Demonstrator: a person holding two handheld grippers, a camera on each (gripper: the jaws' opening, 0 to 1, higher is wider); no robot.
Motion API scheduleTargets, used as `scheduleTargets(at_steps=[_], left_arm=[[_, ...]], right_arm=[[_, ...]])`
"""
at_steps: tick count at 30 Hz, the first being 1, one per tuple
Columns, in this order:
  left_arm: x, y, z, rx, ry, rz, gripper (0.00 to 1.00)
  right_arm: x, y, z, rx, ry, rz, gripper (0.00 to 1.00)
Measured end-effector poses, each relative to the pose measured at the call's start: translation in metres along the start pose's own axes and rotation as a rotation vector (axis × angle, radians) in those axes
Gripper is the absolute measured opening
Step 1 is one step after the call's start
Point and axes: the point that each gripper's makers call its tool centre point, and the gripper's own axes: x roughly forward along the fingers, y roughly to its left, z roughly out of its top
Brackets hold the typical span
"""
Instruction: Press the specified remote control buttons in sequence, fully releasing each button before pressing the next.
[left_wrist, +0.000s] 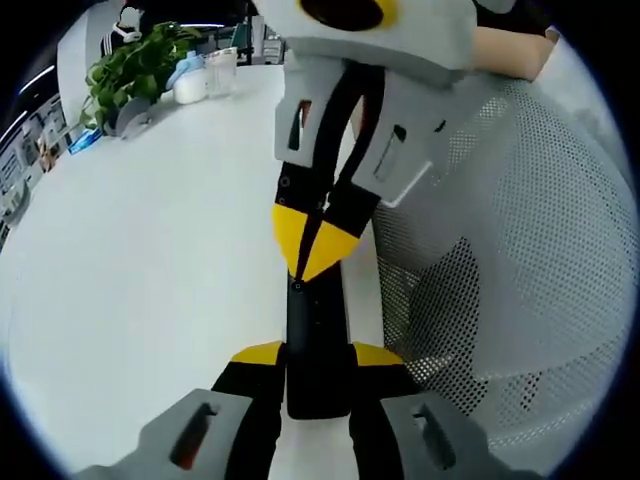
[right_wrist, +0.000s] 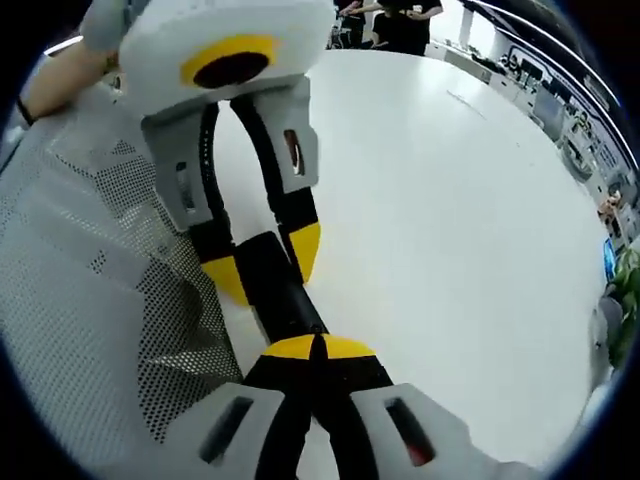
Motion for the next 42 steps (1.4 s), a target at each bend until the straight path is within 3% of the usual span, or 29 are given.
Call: scheduleTargets(at_steps=[11, 18, 28, 31, 39, 42], left_arm=[[-0.0004, 0.0002, 0.0000, -0.012, -0.008, -0.005, 0.19], [-0.0004, 0.0003, 0.0003, -0.020, -0.009, -0.005, 0.19], [-0.0005, 0.0006, 0.0004, -0.021, -0.008, -0.007, 0.19], [-0.0006, 0.0005, 0.0004, -0.022, -0.009, -0.006, 0.19], [-0.0004, 0.0000, 0.0005, -0.025, -0.012, -0.006, 0.19], [0.0001, 0.0005, 0.0004, -0.025, -0.014, -0.005, 0.19]], right_arm=[[0.0045, 0.0009, 0.0030, -0.017, 0.086, 0.101, 0.00], [0.0059, 0.0004, 0.0022, 0.022, 0.154, 0.159, 0.00], [0.0068, 0.0002, 0.0011, 0.066, 0.234, 0.156, 0.00], [0.0053, 0.0013, -0.0001, 0.057, 0.219, 0.136, 0.00], [0.0035, 0.0008, 0.0026, 0.086, 0.027, 0.012, 0.00], [0.0011, 0.0074, 0.0006, 0.081, 0.004, 0.007, 0.00]])
